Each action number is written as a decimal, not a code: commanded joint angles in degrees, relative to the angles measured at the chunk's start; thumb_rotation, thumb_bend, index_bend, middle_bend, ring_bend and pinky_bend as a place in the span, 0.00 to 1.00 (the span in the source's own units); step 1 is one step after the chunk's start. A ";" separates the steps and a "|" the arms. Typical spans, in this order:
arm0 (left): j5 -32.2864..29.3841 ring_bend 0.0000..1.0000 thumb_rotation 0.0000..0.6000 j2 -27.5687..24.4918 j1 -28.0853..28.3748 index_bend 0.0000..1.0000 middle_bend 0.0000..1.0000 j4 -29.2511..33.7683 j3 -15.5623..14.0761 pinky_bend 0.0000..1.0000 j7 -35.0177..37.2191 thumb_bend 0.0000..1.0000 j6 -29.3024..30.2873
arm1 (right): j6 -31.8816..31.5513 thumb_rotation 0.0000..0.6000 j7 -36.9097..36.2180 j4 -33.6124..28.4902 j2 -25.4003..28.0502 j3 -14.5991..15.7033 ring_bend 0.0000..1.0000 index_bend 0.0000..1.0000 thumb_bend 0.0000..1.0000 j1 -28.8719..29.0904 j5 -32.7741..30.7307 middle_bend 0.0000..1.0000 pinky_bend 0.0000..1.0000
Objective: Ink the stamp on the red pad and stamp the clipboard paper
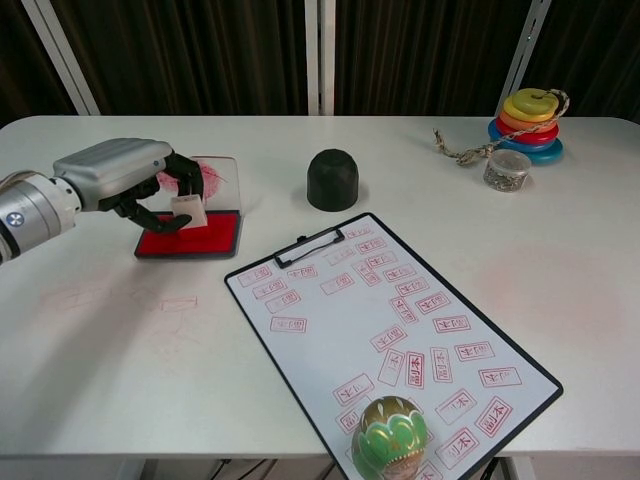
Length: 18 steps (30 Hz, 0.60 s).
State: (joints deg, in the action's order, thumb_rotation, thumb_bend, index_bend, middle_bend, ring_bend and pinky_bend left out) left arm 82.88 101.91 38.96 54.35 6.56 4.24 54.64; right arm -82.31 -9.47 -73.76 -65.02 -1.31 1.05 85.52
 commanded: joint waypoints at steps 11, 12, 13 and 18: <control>0.36 0.99 1.00 -0.37 -0.03 0.61 0.64 0.73 -0.29 1.00 1.75 0.45 2.43 | -0.10 1.00 -0.44 0.36 -0.18 -0.07 0.00 0.00 0.31 -0.06 -0.07 0.00 0.00; 0.49 0.99 1.00 -0.68 -0.09 0.61 0.64 1.27 -0.26 1.00 1.80 0.45 2.86 | -0.09 1.00 -0.47 0.40 -0.20 -0.07 0.00 0.00 0.31 -0.05 -0.08 0.00 0.00; 0.67 0.99 1.00 -1.20 -0.20 0.61 0.64 2.15 -0.17 1.00 1.80 0.45 3.57 | -0.07 1.00 -0.52 0.45 -0.23 -0.06 0.00 0.00 0.31 -0.05 -0.08 0.00 0.00; 1.69 0.99 1.00 -4.91 -0.88 0.61 0.64 8.01 0.21 1.00 0.96 0.45 6.94 | 0.01 1.00 -0.75 0.67 -0.40 0.00 0.00 0.00 0.31 0.03 0.07 0.00 0.00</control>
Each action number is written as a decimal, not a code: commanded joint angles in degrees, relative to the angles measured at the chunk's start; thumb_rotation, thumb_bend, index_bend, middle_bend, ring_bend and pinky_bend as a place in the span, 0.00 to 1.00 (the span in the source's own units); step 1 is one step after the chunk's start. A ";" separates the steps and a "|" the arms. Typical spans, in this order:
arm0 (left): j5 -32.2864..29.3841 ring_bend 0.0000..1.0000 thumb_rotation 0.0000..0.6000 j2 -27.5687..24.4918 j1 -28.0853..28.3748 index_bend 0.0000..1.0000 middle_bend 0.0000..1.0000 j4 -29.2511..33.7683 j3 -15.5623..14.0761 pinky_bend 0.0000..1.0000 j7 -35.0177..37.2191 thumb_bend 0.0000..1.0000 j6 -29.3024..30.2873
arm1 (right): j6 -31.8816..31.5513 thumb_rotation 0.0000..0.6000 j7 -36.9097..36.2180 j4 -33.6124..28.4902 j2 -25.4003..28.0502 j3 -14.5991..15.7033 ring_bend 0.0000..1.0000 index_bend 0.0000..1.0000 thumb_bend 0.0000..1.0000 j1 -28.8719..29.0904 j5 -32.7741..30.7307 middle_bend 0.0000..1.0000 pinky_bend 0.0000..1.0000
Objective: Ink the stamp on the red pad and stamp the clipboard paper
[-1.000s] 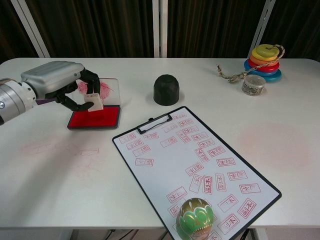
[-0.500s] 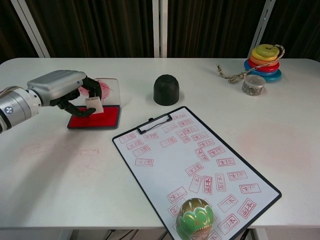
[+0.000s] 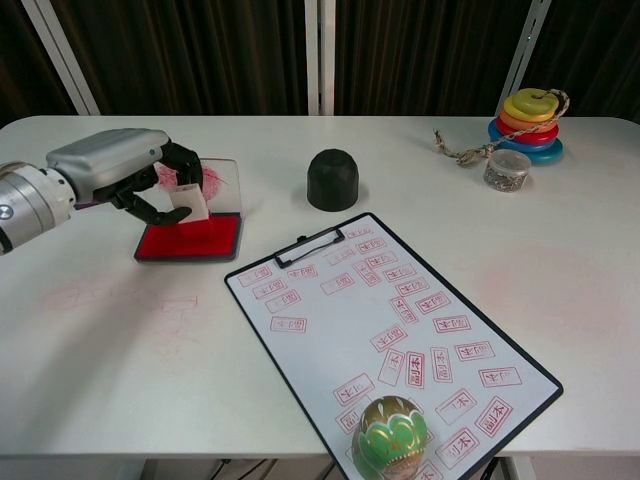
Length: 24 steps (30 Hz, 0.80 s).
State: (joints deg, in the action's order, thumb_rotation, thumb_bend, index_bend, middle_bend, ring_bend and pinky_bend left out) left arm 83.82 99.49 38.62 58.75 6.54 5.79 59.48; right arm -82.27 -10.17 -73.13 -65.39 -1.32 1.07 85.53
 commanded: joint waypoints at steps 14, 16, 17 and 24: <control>6.71 0.99 1.00 -4.51 -4.63 0.61 0.65 19.57 -6.64 1.00 -11.52 0.45 7.80 | 0.04 1.00 -0.23 0.22 -0.53 0.39 0.00 0.00 0.31 0.19 0.73 0.00 0.00; 7.72 0.99 1.00 -2.99 -4.78 0.61 0.65 20.23 -7.57 1.00 -13.43 0.45 7.82 | 0.01 1.00 -0.29 0.22 -0.53 0.45 0.00 0.00 0.31 0.15 0.78 0.00 0.00; 8.08 0.99 1.00 -2.31 -4.76 0.61 0.65 20.38 -7.84 1.00 -14.12 0.45 7.73 | 0.01 1.00 -0.35 0.27 -0.56 0.49 0.00 0.00 0.31 0.13 0.78 0.00 0.00; 11.38 0.99 1.00 2.02 -4.38 0.61 0.65 20.90 -9.59 1.00 -16.89 0.45 7.55 | 0.18 1.00 -1.29 1.22 -0.87 0.64 0.00 0.00 0.31 -0.13 0.51 0.00 0.00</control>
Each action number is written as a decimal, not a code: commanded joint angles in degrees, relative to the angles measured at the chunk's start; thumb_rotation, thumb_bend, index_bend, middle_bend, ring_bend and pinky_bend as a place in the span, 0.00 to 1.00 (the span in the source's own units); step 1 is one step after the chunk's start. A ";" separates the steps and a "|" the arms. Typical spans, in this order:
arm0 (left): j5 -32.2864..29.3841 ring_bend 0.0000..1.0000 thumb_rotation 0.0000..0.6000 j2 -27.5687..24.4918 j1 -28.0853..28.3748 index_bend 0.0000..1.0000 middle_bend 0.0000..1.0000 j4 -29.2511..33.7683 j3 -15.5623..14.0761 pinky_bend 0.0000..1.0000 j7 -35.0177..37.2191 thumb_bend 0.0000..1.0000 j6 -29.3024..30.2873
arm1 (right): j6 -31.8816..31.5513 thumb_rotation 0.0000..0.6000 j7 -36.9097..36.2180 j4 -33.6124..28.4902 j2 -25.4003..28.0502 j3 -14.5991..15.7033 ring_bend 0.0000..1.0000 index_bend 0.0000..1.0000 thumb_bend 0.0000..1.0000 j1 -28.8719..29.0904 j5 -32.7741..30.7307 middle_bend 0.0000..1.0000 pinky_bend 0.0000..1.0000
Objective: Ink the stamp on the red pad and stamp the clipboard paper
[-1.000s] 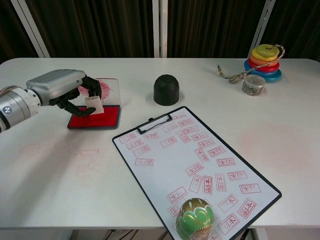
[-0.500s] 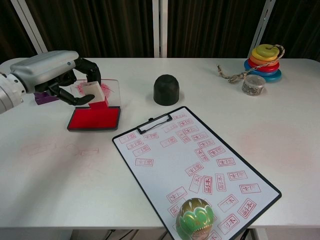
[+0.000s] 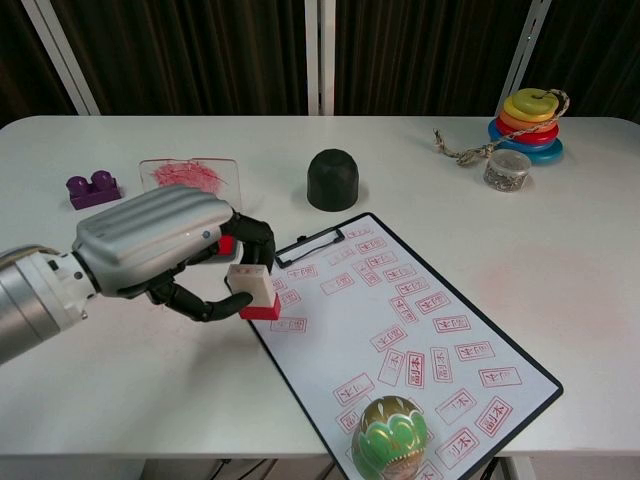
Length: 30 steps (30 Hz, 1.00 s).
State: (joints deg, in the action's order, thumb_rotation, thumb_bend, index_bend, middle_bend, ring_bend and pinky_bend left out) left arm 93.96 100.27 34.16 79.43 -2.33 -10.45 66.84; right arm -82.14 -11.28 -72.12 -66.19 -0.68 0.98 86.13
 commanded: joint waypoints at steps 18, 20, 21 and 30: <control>-0.86 0.99 1.00 7.50 1.30 0.61 0.65 -5.36 1.46 1.00 -6.79 0.45 -3.99 | 0.18 1.00 -2.02 2.03 -0.28 -0.11 0.00 0.00 0.31 -0.18 -0.36 0.00 0.00; -0.93 0.99 1.00 7.61 1.39 0.61 0.65 -5.74 1.49 1.00 -7.01 0.45 -4.14 | 0.06 1.00 -2.08 2.05 -0.23 -0.17 0.00 0.00 0.31 -0.20 -0.34 0.00 0.00; -0.96 0.99 1.00 7.63 1.41 0.61 0.65 -5.79 1.50 1.00 -6.98 0.45 -4.16 | 0.05 1.00 -2.09 2.09 -0.22 -0.19 0.00 0.00 0.31 -0.20 -0.37 0.00 0.00; -1.36 0.99 1.00 7.82 1.49 0.61 0.65 -6.10 1.36 1.00 -6.81 0.45 -4.59 | 0.44 1.00 -2.16 2.28 -0.36 -0.16 0.00 0.00 0.32 -0.14 -0.48 0.00 0.00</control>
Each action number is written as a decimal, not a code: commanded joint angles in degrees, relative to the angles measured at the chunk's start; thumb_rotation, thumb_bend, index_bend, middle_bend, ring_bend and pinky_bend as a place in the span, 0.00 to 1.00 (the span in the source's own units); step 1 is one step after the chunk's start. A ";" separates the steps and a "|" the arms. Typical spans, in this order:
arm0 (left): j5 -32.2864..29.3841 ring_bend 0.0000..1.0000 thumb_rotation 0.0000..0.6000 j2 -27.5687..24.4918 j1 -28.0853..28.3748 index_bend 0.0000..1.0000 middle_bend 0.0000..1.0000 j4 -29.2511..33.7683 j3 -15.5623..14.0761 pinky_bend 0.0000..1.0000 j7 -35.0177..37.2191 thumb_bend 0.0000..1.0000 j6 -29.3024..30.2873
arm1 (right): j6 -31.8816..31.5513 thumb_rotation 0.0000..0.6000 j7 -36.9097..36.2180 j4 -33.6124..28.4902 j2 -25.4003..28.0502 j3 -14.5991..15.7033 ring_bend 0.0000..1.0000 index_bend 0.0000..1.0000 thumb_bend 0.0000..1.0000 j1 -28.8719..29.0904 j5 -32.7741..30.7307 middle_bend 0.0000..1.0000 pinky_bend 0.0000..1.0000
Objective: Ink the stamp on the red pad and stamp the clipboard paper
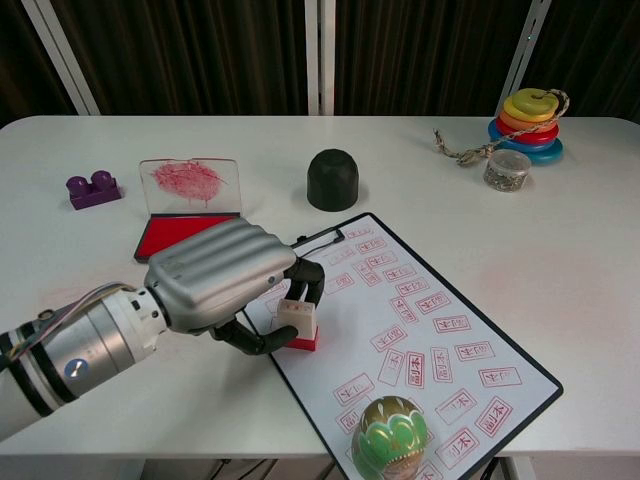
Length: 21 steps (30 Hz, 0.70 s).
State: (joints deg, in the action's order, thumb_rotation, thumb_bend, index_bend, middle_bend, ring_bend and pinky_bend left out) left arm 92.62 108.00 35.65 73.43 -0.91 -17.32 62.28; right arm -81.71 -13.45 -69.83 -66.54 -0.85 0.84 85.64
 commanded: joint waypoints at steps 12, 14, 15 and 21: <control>0.40 0.99 1.00 0.97 -0.47 0.62 0.65 -1.96 -1.04 1.00 1.12 0.45 0.47 | 0.28 1.00 0.37 -0.11 -0.04 0.06 0.00 0.00 0.32 0.04 -0.05 0.00 0.00; 1.02 0.99 1.00 1.25 -0.57 0.62 0.66 -2.46 -1.34 1.00 0.98 0.45 1.06 | 0.35 1.00 0.45 -0.17 -0.05 0.08 0.00 0.00 0.32 0.06 -0.03 0.00 0.00; 1.24 0.99 1.00 1.39 -0.61 0.62 0.66 -2.71 -1.44 1.00 0.92 0.45 1.25 | 0.37 1.00 0.51 -0.19 -0.04 0.10 0.00 0.00 0.32 0.06 -0.03 0.00 0.00; 1.21 0.99 1.00 2.07 -0.53 0.62 0.66 -4.07 -1.52 1.00 1.19 0.45 0.84 | 0.43 1.00 0.59 -0.22 0.09 0.11 0.00 0.00 0.32 0.00 -0.13 0.00 0.00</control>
State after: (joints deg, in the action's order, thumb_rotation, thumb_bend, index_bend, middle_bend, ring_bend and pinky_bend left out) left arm 93.85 110.02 35.10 69.41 -2.43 -16.17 63.18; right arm -81.28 -12.86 -70.05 -66.45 -0.74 0.84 85.50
